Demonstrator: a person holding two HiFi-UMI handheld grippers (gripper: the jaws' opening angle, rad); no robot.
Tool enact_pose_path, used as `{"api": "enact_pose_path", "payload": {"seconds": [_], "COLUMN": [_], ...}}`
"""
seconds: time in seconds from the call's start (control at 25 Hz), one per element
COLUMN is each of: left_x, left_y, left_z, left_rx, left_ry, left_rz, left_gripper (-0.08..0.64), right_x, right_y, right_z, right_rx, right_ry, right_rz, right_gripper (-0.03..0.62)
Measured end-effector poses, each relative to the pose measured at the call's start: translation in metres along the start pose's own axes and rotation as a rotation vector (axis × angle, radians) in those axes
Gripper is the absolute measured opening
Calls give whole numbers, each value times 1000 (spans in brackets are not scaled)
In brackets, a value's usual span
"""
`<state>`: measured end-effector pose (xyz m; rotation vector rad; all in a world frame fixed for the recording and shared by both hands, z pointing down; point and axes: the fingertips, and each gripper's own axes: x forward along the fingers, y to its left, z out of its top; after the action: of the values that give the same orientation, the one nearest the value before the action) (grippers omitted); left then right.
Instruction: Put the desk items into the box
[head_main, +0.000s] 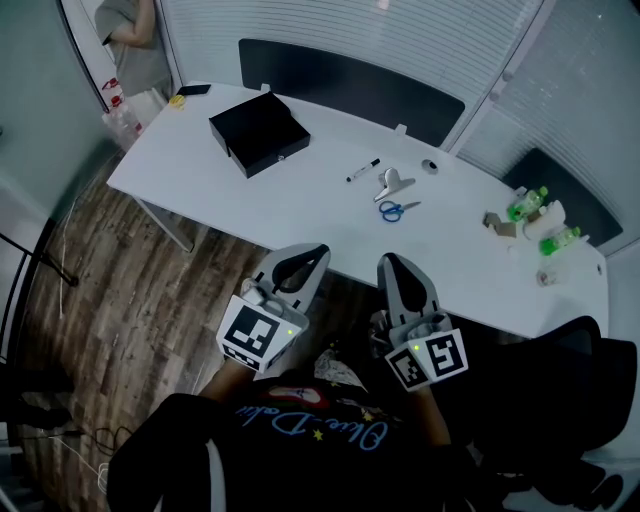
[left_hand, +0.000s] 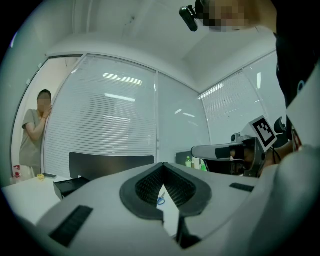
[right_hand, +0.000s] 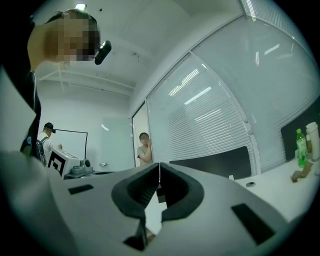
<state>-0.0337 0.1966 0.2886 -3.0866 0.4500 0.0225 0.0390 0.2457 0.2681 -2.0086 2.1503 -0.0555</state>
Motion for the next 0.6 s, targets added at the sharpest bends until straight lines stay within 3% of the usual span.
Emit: {"api": "enact_pose_path", "payload": {"seconds": [0.6], "left_x": [37], "left_y": [11], "left_z": [2], "left_rx": [34], "left_ry": [8], "left_rz": [49], "left_gripper": [8], "right_x": [28], "right_y": [-35], "right_z": [1], "right_rx": [21], "right_ry": [-4], "right_rz": [74], "right_gripper": [11]}}
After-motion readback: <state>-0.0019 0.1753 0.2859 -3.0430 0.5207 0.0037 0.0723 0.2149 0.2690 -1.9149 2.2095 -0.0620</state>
